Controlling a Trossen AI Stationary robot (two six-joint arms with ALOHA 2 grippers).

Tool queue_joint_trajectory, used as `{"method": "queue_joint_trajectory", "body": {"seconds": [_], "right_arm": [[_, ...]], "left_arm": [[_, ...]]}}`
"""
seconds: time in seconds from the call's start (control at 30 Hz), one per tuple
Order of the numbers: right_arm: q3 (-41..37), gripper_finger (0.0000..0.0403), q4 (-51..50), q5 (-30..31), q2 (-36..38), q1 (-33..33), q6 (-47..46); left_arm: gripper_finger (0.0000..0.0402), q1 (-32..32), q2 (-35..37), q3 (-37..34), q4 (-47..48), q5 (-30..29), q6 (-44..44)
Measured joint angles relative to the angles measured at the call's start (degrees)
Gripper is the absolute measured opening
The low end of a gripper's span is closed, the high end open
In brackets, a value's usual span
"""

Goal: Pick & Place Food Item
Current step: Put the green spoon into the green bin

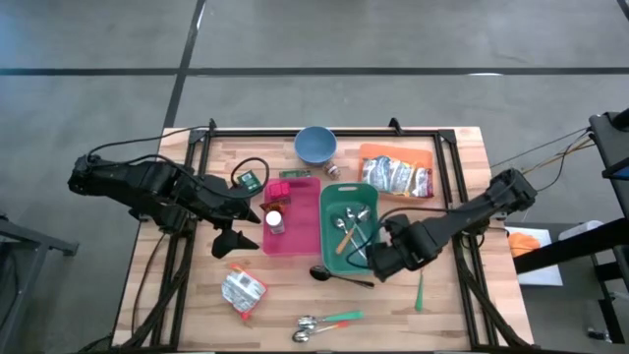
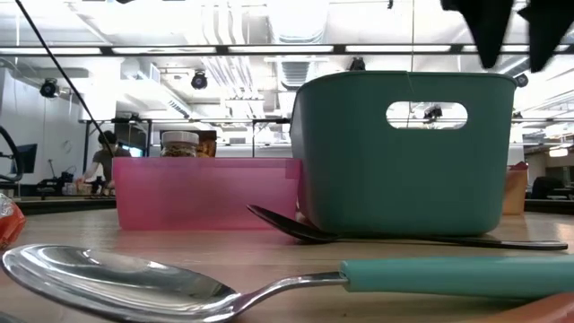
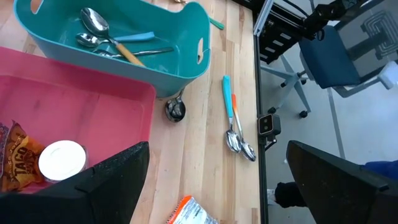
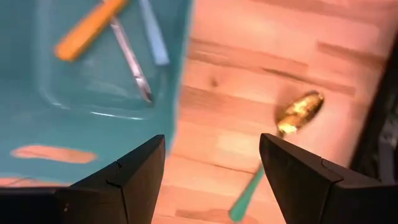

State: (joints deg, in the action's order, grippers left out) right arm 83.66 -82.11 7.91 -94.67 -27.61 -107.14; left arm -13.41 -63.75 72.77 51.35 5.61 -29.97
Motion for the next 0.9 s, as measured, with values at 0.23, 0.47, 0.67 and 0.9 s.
{"method": "queue_joint_trajectory", "body": {"seconds": [0.23, 0.47, 0.67, 0.9], "right_arm": [[-7.85, 0.0258, 3.87, -7.81, 0.11, -3.04, -4.5], [-17.91, 0.0258, 16.43, -10.53, 1.92, -6.63, -10.8], [-24.02, 0.0258, 21.33, -10.72, 4.43, -10.12, -17.61], [-27.44, 0.0258, 26.3, -10.96, 5.18, -11.56, -18.82]], "left_arm": [[0.038, 0.0, 0.0, 0.0, 0.0, 0.0, 0.12], [0.038, 0.0, 0.0, 0.0, 0.02, 0.0, 0.08], [0.038, 0.0, 0.0, 0.0, 1.46, 0.0, -0.1], [0.038, 0.0, 0.0, 0.0, 1.88, 0.0, -0.11]]}}
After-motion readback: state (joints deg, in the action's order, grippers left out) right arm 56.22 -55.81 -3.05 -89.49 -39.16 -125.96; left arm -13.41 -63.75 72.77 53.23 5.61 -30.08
